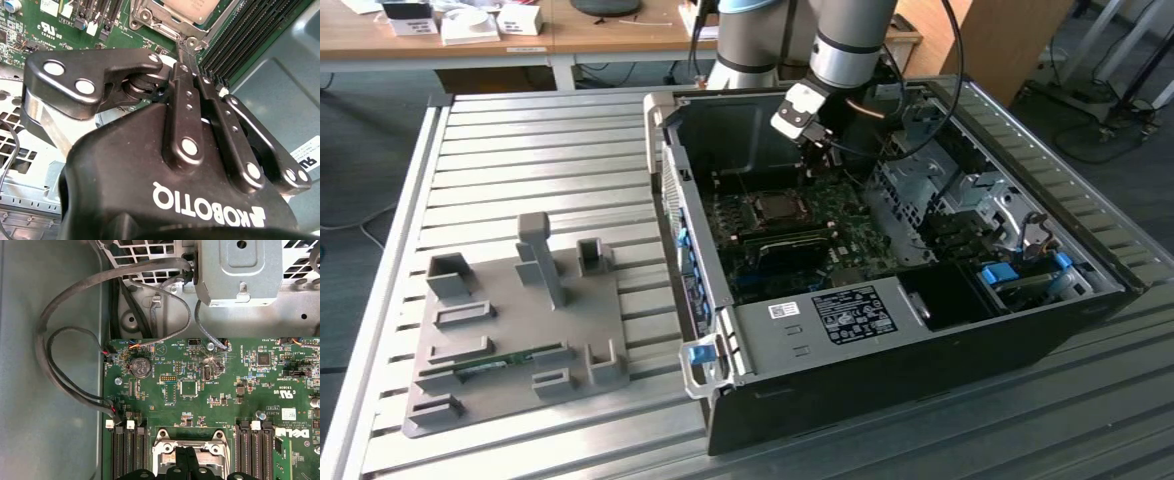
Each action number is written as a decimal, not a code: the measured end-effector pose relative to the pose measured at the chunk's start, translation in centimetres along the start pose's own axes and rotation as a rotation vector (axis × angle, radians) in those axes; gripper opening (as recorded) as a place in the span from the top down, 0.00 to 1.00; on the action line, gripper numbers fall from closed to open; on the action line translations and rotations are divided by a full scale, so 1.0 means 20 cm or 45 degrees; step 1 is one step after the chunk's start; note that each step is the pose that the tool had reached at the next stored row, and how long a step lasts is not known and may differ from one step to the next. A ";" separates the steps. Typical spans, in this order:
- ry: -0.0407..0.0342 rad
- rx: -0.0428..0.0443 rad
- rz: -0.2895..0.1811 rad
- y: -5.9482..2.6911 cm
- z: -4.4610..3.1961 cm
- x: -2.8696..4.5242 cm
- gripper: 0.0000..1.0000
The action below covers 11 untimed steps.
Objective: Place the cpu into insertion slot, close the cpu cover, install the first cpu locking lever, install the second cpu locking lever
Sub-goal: 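Close the cpu cover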
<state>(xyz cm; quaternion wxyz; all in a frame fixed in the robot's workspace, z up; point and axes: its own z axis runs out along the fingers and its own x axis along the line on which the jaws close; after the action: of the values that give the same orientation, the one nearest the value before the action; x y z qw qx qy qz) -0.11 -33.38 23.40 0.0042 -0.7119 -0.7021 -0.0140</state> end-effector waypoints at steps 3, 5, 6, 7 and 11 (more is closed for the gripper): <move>0.0003 -0.001 0.000 -0.006 0.002 0.000 0.89; 0.0002 -0.003 0.000 -0.018 0.005 0.000 0.89; 0.0002 -0.003 0.000 -0.024 0.006 0.000 0.89; 0.0002 -0.004 0.000 -0.030 0.008 -0.001 0.89; 0.0001 -0.008 0.000 -0.061 0.013 -0.001 0.89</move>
<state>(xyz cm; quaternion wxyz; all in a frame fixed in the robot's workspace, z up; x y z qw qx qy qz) -1.32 -33.38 23.13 0.0021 -0.7118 -0.7022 -0.0161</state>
